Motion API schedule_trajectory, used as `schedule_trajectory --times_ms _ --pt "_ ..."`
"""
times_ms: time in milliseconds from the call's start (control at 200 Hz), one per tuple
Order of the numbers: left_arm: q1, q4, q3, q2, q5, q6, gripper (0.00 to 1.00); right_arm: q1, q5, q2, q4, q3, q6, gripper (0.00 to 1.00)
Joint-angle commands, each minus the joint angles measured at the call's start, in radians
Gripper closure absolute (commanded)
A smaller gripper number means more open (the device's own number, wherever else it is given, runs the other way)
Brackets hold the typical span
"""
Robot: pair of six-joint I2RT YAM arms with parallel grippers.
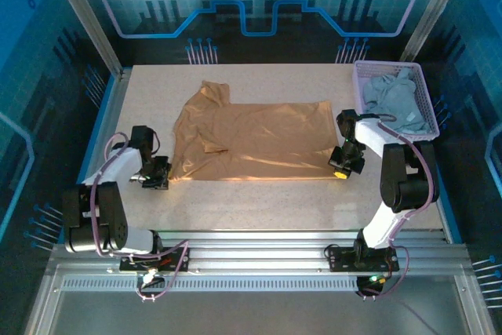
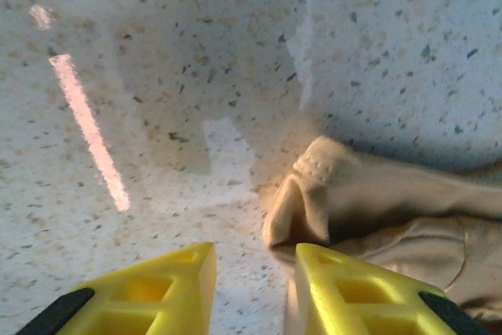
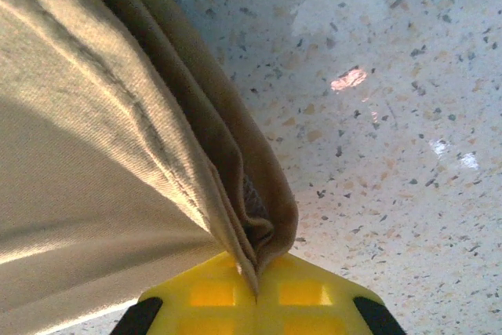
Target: Fold and stack the t-shirts
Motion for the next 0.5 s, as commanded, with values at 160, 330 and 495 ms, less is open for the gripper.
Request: schedule_trajectory --times_ms 160,330,495 --pt "-0.006 0.064 0.052 0.096 0.016 -0.052 0.76 0.014 -0.003 -0.009 -0.01 -0.019 -0.006 1.0" --pt "-0.004 0.014 0.079 0.085 -0.053 -0.033 1.0 0.012 0.014 -0.01 -0.018 -0.014 -0.006 1.0" --pt "0.052 -0.063 0.105 0.065 -0.099 0.05 1.0 -0.001 0.04 -0.019 -0.028 -0.014 -0.009 1.0"
